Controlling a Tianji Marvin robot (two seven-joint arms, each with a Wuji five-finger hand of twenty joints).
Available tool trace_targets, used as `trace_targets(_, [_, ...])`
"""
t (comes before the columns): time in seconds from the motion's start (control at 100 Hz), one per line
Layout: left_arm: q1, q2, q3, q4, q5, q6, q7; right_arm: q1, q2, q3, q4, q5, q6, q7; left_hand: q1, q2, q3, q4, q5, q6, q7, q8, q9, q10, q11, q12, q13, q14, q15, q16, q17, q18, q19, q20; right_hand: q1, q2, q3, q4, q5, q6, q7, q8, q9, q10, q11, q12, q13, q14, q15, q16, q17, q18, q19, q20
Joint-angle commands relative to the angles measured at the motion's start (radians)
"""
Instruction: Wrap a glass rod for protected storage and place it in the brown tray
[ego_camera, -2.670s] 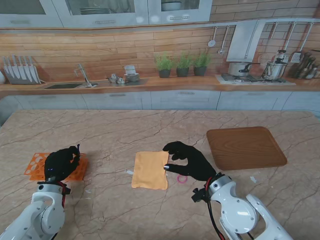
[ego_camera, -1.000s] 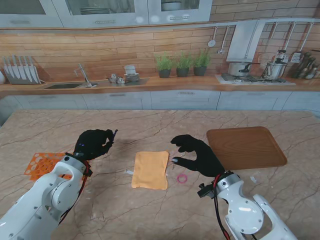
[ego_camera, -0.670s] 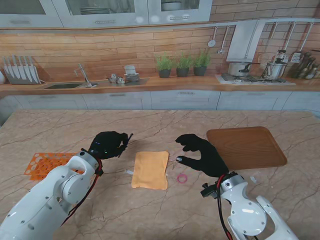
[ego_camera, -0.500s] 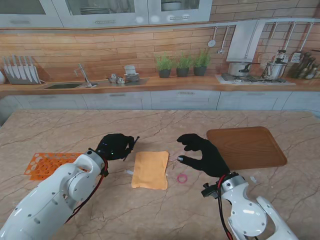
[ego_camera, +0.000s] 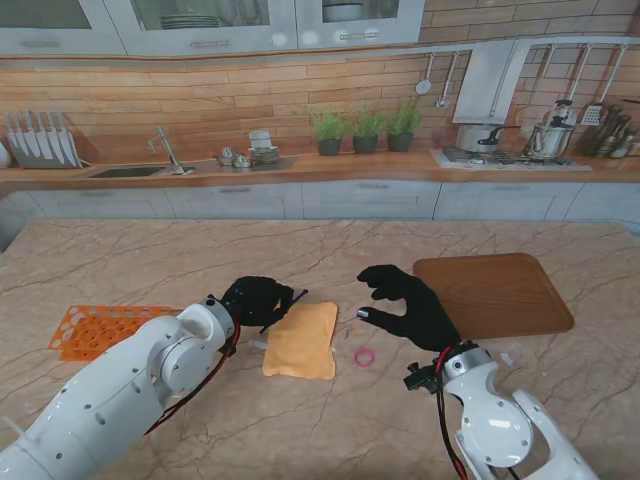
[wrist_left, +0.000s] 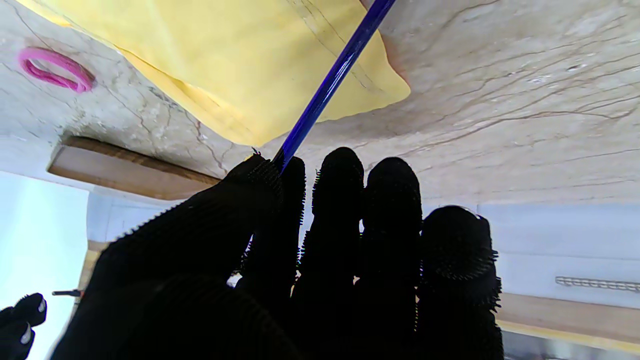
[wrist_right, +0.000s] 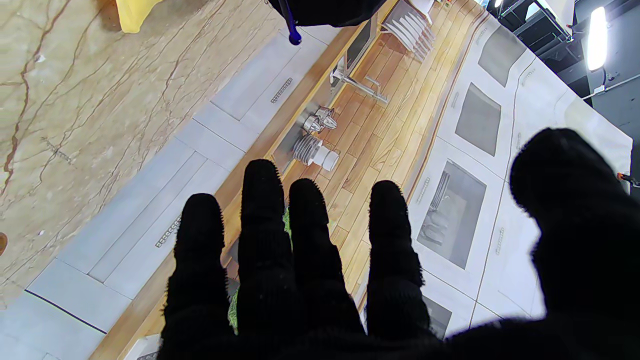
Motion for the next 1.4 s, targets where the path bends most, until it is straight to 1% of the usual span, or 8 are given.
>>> trace_targets(0.0, [-0.016,-0.011,0.015,0.017,-0.012,-0.012,-0.009,0.0,-0.006,-0.001,-0.002,0.002,0.005,-0.004,0.003,-0.018,0.052,-0.009,0.027,-0.037,0.069,0.01,0.022,0.005,0.044,0.015,0.018,-0.017,0.033,0.008,0.013,-0.01,0.074,-0.007,-0.024,0.025,0.009,0.023,0.008,-0.027,-0.003,0.011,0.017,-0.01,0.007,0.011,0.004,-0.013,0.01,0.01,-0.011,-0.001,0.026,0.019])
trace_targets(0.13, [-0.046,-0.013,0.056,0.043,-0.016,-0.02,-0.01,0.0,-0.008,-0.001,-0.004,0.004,0.008,-0.01,-0.008,-0.022,0.056,-0.007,0.024,-0.043,0.075,0.012,0.022,-0.001,0.052,0.018,0.019,-0.025,0.037,0.009,0.012,-0.014,0.075,-0.012,-0.029,0.03,0.01,0.024,0.008,-0.027,-0.003,0.011,0.018,-0.009,0.007,0.011,0.004,-0.013,0.011,0.01,-0.011,0.0,0.026,0.019])
trace_targets(0.17, [-0.051,-0.014,0.065,0.046,-0.02,-0.018,-0.011,-0.001,-0.008,-0.001,-0.004,0.004,0.009,-0.013,-0.017,-0.029,0.07,-0.002,0.027,-0.043,0.076,0.007,0.022,0.001,0.055,0.019,0.019,-0.024,0.041,0.01,0.014,-0.014,0.079,-0.014,-0.028,0.032,0.012,0.025,0.009,-0.027,-0.002,0.011,0.019,-0.008,0.007,0.011,0.005,-0.013,0.011,0.01,-0.011,0.0,0.026,0.019])
trace_targets(0.34, [-0.06,-0.015,0.091,0.049,-0.029,-0.015,-0.021,-0.002,-0.01,0.002,-0.006,0.004,0.009,-0.021,-0.034,-0.043,0.087,-0.001,0.039,-0.045,0.08,-0.006,0.034,-0.005,0.062,0.016,0.033,-0.025,0.046,0.009,0.026,-0.014,0.089,-0.018,-0.033,0.036,0.017,0.025,0.01,-0.027,-0.002,0.011,0.021,-0.008,0.008,0.011,0.006,-0.013,0.011,0.01,-0.01,0.001,0.027,0.019])
trace_targets(0.45, [-0.058,-0.018,0.103,0.048,-0.05,0.0,-0.027,-0.001,-0.011,0.001,-0.006,0.009,0.011,-0.019,-0.073,-0.07,0.128,0.004,0.047,-0.051,0.099,-0.014,0.041,-0.007,0.073,0.015,0.04,-0.023,0.054,0.007,0.033,-0.012,0.099,-0.029,-0.034,0.038,0.019,0.025,0.011,-0.028,-0.002,0.011,0.02,-0.008,0.008,0.011,0.005,-0.014,0.011,0.01,-0.011,0.001,0.027,0.019])
trace_targets(0.99, [-0.095,-0.03,0.207,0.062,-0.091,0.022,-0.045,0.0,-0.01,-0.004,-0.004,0.028,0.011,-0.007,-0.089,-0.088,0.114,0.001,0.03,-0.068,0.121,-0.005,0.031,-0.024,0.085,0.023,0.037,-0.038,0.057,0.006,0.034,-0.027,0.106,-0.038,-0.052,0.055,0.029,0.025,0.011,-0.027,-0.006,0.009,0.021,-0.007,0.005,0.009,0.003,-0.012,0.01,0.01,-0.015,0.002,0.027,0.019])
trace_targets(1.13, [-0.109,-0.036,0.231,0.071,-0.101,0.046,-0.044,-0.001,-0.01,-0.005,-0.006,0.033,0.011,-0.008,-0.091,-0.1,0.106,0.0,0.027,-0.074,0.127,-0.002,0.03,-0.03,0.089,0.026,0.038,-0.042,0.057,0.006,0.034,-0.034,0.107,-0.04,-0.064,0.069,0.033,0.026,0.014,-0.026,-0.007,0.008,0.022,-0.006,0.004,0.009,0.003,-0.013,0.009,0.01,-0.015,0.002,0.027,0.019])
trace_targets(1.39, [-0.143,-0.045,0.286,0.115,-0.087,0.079,-0.019,-0.002,-0.012,-0.006,-0.007,0.043,0.013,-0.011,-0.092,-0.109,0.098,-0.005,0.022,-0.082,0.139,0.0,0.031,-0.036,0.102,0.035,0.042,-0.047,0.065,0.008,0.039,-0.034,0.113,-0.042,-0.073,0.075,0.042,0.026,0.017,-0.025,-0.01,0.007,0.025,-0.004,0.001,0.008,0.002,-0.011,0.008,0.01,-0.016,0.006,0.025,0.02])
